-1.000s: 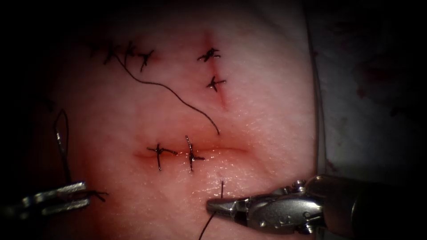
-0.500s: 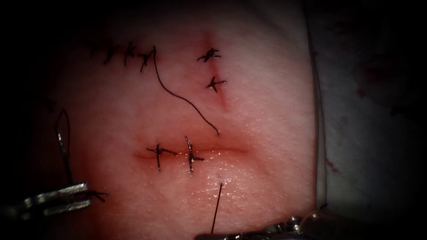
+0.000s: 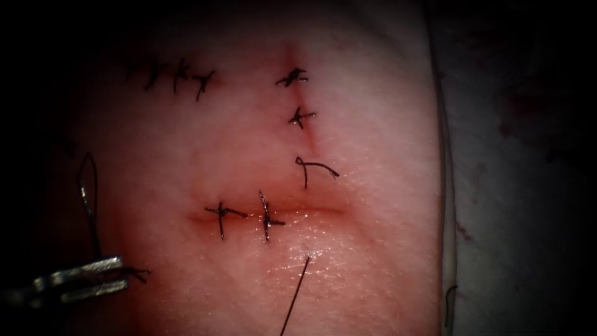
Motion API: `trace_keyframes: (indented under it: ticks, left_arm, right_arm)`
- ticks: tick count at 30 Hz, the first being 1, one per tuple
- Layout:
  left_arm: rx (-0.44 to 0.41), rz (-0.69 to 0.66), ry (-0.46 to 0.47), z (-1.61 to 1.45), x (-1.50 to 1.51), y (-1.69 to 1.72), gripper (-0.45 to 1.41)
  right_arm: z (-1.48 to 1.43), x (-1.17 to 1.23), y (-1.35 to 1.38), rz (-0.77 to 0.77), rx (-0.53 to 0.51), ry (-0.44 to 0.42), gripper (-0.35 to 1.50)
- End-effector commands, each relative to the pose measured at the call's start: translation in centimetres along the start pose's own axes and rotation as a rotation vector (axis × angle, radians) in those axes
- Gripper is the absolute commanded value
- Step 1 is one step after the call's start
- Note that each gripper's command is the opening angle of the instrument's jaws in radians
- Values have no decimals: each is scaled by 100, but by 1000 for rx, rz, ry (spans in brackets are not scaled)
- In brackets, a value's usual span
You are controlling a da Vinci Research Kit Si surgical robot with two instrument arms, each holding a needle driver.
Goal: Wound Closure
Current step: Use the right grasper to pull the suture through the wound until a short tail remains, then adjust the suture tail with the right gripper.
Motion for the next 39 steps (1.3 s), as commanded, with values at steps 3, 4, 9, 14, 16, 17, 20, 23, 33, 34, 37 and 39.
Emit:
trace_keyframes:
  ticks: [3,4,9,14,16,17,20,23,33,34,37,39]
  left_arm:
    - [-1,1,2,7,-4,0,-45]
    - [-1,1,2,6,-4,0,-45]
    - [0,1,2,6,-4,0,-45]
    - [0,0,2,7,-4,0,-45]
    - [6,-1,-6,9,-5,-1,-45]
    - [8,0,-8,10,-6,-1,-45]
    - [3,-3,-13,13,-12,-2,-45]
    - [-6,-12,-22,17,-22,-6,-45]
    - [21,-47,-82,78,-84,-53,-45]
    - [35,-48,-117,95,-97,-64,-45]
    - [48,-49,-157,116,-115,-80,-45]
    - [41,-46,-173,127,-127,-89,-45]
  right_arm:
    - [12,5,-3,3,2,5,-35]
    - [12,6,-4,9,2,5,-35]
    - [14,10,-11,25,4,8,-35]
    - [15,7,-5,53,5,5,78]
    - [10,1,1,59,-8,19,133]
    - [4,-3,6,63,-22,34,140]
    - [-19,-14,21,81,-62,68,143]
    - [-43,-20,35,99,-88,75,143]
    - [-103,-34,75,136,-156,77,135]
    - [-106,-38,85,148,-186,86,135]
    - [-112,-45,99,173,-256,106,133]
    - [-116,-51,105,259,-319,101,130]
